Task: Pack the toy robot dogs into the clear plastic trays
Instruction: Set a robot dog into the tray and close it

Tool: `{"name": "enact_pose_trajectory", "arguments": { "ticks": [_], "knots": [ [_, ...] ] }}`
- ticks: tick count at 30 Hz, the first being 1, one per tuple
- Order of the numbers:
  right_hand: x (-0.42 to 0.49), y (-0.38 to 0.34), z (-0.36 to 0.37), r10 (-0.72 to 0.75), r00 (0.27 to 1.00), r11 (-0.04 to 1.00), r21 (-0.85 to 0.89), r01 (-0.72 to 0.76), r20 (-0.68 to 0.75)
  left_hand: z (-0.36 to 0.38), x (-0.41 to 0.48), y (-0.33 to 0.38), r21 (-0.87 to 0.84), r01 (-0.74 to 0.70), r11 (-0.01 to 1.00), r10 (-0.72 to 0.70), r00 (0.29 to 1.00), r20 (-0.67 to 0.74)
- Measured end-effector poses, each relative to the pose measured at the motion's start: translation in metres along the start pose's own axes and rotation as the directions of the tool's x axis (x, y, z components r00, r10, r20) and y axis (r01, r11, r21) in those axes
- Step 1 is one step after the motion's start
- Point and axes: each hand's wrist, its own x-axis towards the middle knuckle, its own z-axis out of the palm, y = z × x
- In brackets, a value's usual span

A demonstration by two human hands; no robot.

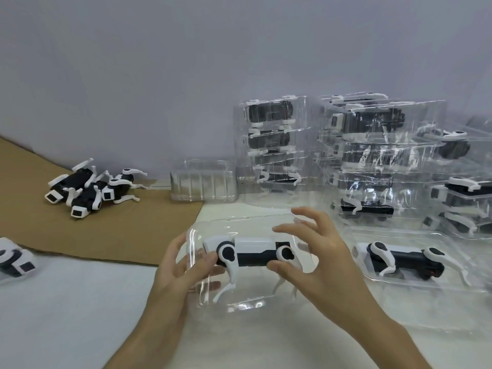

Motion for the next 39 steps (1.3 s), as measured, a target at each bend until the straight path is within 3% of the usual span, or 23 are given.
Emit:
{"name": "enact_pose_trajectory", "arguments": {
  "ticks": [4,6,9,17,21,26,29,36,39],
  "knots": [
    [0.002,0.001,0.0,0.198,0.966,0.927,0.287,-0.24,0.167,-0.005,0.003,0.001,-0.032,-0.124,0.992,0.122,0.991,-0.05],
    [0.004,0.004,-0.003,0.311,0.909,0.853,0.34,-0.396,0.277,-0.007,0.005,0.0,-0.048,-0.156,0.987,0.154,0.987,-0.047],
    [0.004,0.01,-0.002,0.344,0.837,0.778,0.37,-0.508,0.425,-0.009,0.005,0.0,-0.04,-0.179,0.983,0.178,0.984,-0.023],
    [0.004,0.014,0.009,0.348,0.918,0.789,0.47,-0.396,0.189,-0.018,0.007,0.007,0.148,-0.268,0.952,0.258,0.962,0.086],
    [0.001,0.008,0.014,0.362,0.927,0.823,0.435,-0.366,0.094,-0.013,0.002,0.011,0.313,-0.348,0.884,0.302,0.935,0.187],
    [0.0,0.007,0.016,0.391,0.92,0.828,0.427,-0.364,0.026,-0.015,0.003,0.013,0.345,-0.287,0.894,0.227,0.952,0.205],
    [0.0,0.005,0.016,0.38,0.925,0.829,0.436,-0.349,0.019,-0.018,0.006,0.012,0.319,-0.251,0.914,0.202,0.963,0.178],
    [0.001,0.006,0.009,0.272,0.95,0.799,0.515,-0.311,0.153,-0.018,0.01,0.008,0.331,-0.22,0.918,0.196,0.975,0.102],
    [0.001,0.005,0.008,0.271,0.953,0.817,0.492,-0.301,0.133,-0.019,0.011,0.008,0.341,-0.215,0.915,0.195,0.976,0.093]
  ]
}}
